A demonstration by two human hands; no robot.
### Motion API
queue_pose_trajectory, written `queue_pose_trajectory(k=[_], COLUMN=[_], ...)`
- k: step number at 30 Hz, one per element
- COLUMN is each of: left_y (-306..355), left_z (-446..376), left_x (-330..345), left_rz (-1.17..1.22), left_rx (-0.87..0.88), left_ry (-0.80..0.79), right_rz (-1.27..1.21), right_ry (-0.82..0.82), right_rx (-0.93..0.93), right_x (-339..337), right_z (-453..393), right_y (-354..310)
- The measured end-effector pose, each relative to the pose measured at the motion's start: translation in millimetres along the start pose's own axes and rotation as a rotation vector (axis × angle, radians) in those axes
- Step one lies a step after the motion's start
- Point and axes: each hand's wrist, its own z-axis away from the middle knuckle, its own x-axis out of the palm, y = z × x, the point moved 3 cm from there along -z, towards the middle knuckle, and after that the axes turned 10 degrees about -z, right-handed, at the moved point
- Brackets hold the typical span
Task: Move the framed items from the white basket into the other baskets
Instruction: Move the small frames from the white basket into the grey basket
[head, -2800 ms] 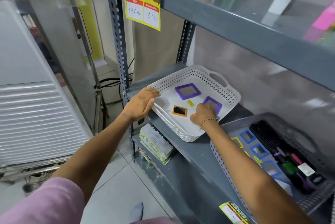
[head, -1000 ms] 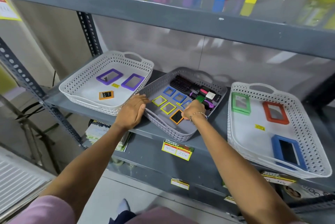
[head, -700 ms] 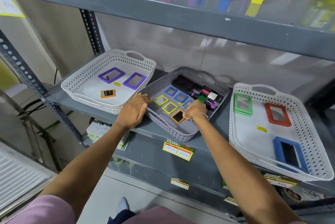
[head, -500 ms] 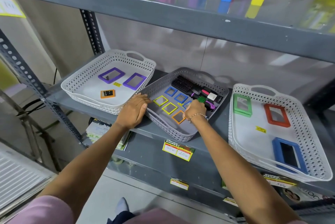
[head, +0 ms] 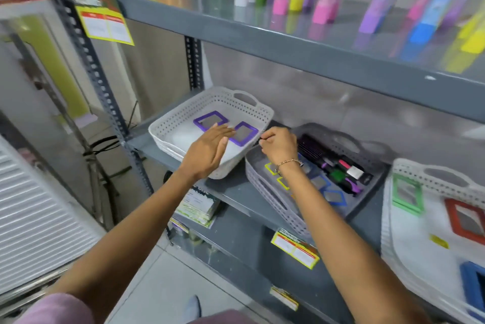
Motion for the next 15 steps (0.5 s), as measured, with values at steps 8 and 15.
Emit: queue_pose_trajectory(k=[8,15], left_y=[-129,-155], left_z=[30,49], left_x=[-47,-40], left_rz=[-0.172,-0.227], left_rx=[-0.192,-0.167], left_ry=[-0.031,-0.128], right_rz=[0.118,0.132], right_ry=[-0.235,-0.372], right_rx=[-0.157,-0.121], right_x=[101,153], right_z=[-30,-41], right_y=[-39,-25])
